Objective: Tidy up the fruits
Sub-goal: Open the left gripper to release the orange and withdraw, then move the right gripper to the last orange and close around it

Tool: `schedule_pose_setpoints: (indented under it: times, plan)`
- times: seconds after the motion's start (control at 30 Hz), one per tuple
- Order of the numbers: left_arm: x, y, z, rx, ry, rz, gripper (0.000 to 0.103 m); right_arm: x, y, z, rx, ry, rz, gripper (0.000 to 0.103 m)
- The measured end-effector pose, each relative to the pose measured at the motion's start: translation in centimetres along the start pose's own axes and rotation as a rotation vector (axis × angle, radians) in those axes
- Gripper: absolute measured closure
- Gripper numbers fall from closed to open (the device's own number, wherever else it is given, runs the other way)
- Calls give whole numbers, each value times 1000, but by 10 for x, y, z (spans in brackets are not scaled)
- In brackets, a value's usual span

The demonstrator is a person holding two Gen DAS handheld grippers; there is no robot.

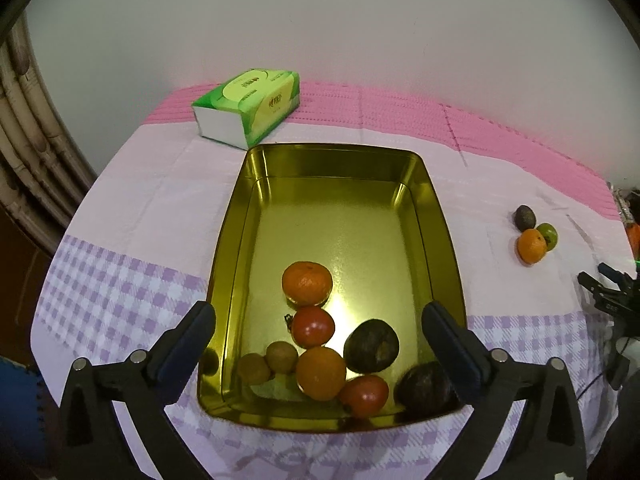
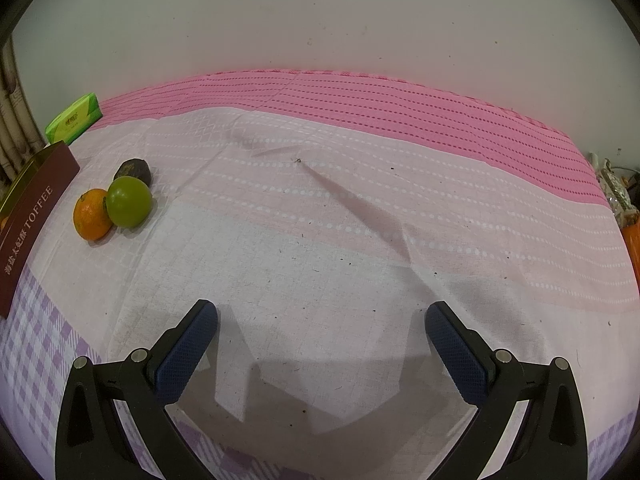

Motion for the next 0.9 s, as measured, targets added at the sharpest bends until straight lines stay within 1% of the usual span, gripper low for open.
schedule_pose_setpoints:
  times: [0.3,0.47,0.63,0.77,0.9]
  plan:
    - [-2,-19,15,-15,-38,-32,1,0,0,0,-1,1,0,0]
    - [-8,-30,31,2,-63,-41,1,-1,0,-2,-10,15,5,0]
    - [-9,-42,54,50,-109,-69,1,-1,-1,-1,-27,36,15,0]
    - [-12,-46,79,132,-169,-80,1,-5,-3,-3,-49,69,33,0]
    - [-18,-47,96,161,-230,-75,1,-7,-3,-3,-73,104,52,0]
Point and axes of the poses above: each gripper's, at about its wrist camera, not at the fingertips, and y roughly the way its jaws point, z to its left, x to its top, the point moved 10 cm from there along y, roughly the way its jaws point, and after that the axes turned 2 degrees about -x, right-handed, at the moved point
